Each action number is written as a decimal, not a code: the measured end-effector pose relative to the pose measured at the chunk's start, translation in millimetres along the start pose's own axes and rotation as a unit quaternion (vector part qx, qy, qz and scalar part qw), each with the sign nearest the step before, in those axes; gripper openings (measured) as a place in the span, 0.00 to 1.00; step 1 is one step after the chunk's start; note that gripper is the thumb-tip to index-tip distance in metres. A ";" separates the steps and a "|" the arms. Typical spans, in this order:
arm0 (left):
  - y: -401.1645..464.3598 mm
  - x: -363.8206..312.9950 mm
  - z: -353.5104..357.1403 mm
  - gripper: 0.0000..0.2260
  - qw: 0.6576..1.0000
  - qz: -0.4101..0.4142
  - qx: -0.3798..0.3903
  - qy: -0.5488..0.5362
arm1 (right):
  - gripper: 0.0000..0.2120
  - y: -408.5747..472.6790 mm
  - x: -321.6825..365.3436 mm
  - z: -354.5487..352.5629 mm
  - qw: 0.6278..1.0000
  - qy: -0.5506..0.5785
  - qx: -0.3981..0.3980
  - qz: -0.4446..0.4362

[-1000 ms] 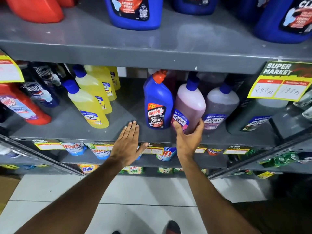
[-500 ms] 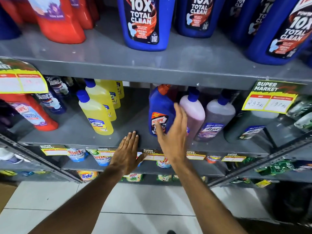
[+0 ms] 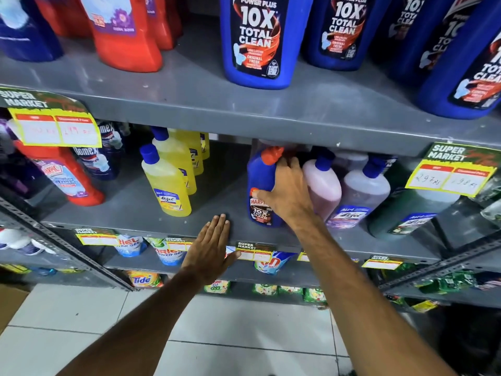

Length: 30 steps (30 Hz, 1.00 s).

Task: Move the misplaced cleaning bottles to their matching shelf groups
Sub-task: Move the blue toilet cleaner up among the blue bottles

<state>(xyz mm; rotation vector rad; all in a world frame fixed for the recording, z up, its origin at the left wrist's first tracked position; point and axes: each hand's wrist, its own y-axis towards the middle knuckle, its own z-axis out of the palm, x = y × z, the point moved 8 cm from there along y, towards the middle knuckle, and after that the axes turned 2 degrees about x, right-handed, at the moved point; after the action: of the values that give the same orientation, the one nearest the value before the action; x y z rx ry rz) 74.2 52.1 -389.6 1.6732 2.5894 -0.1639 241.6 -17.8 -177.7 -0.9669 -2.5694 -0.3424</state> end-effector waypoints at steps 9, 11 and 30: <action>-8.9 -2.7 0.9 0.42 1.000 -0.006 0.025 -0.014 | 0.32 -30.8 -21.5 15.8 0.987 0.155 -0.019 0.025; -21.5 -5.4 -10.8 0.42 1.000 -0.003 0.016 -0.014 | 0.31 -45.1 -24.3 12.4 0.984 0.174 -0.020 0.025; -114.9 -48.4 -272.9 0.39 0.977 0.056 -0.207 0.002 | 0.33 -126.9 83.0 -238.4 0.977 0.169 -0.091 -0.098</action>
<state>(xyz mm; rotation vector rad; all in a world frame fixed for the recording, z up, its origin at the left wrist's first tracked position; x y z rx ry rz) -7.4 -6.2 -106.8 1.6477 2.3098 0.3585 159.9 -146.2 60.3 -0.6450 -2.3506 -0.7409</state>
